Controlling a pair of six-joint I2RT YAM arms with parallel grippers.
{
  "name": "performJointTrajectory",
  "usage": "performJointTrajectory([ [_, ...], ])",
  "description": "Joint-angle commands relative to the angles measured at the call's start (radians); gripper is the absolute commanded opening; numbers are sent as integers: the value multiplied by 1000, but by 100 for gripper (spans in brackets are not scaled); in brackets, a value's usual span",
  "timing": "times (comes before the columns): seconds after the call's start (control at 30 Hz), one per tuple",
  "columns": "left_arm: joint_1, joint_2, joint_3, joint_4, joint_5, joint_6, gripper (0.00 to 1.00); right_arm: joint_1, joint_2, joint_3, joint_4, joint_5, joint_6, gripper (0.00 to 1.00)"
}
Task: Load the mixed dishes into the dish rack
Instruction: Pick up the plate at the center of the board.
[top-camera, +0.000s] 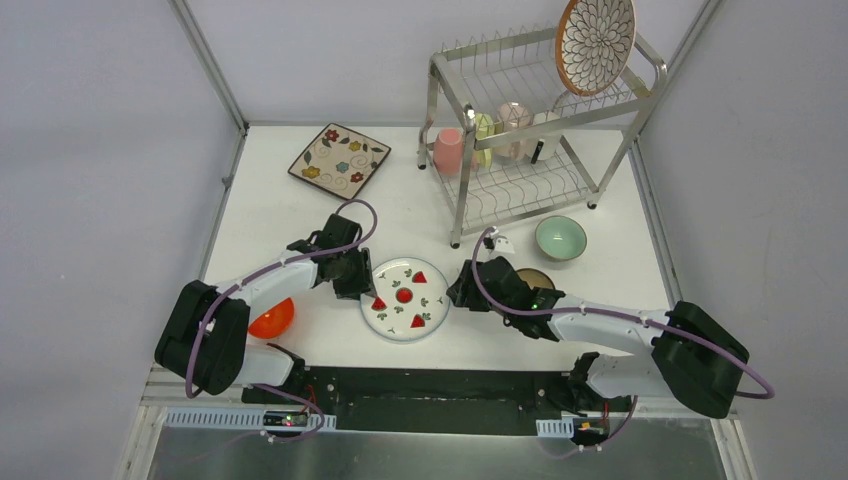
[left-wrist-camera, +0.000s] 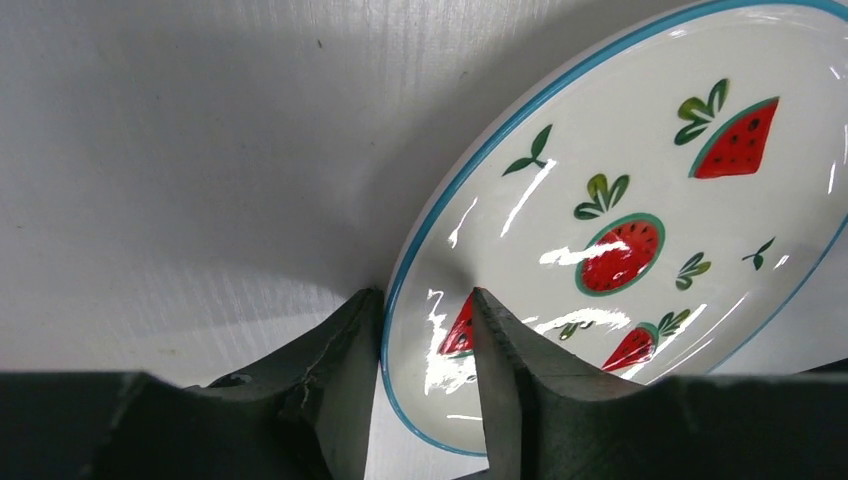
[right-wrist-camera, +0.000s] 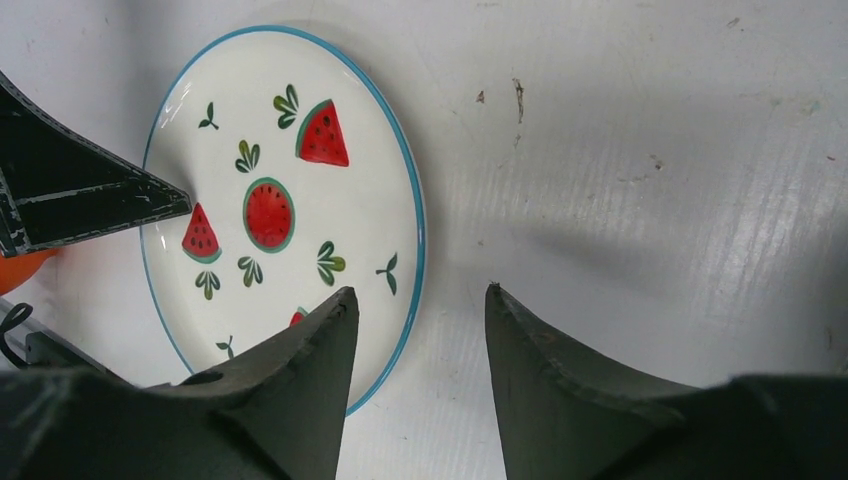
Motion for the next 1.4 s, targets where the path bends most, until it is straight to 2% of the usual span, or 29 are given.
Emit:
performJointTrajectory([
  [0.0,6,14,-8,48,18,-5,35,-5,-1,-2,82,-25,-9,52],
  [0.33,6,-33,21,39,109,29,0,-7,-68,-44,61,28,0,52],
  [0.53,7,-133,38,27,165,12,0,-9,-171,-77,39,43,2,53],
  [0.7,7,-172,65,24,230,-23,0,-13,-222,-96,66,19,-2,58],
  [0.93,9,-223,78,26,254,-36,0,-37,-155,-66,92,-35,0,65],
  [1.17,9,-238,88,34,288,-46,0,-94,-96,-68,96,-80,-17,62],
  [1.27,9,-256,84,35,291,-51,0,-126,-74,-71,91,-85,-25,64],
  [1.37,9,-271,68,46,283,-62,0,-168,-23,-57,120,-159,-46,65],
])
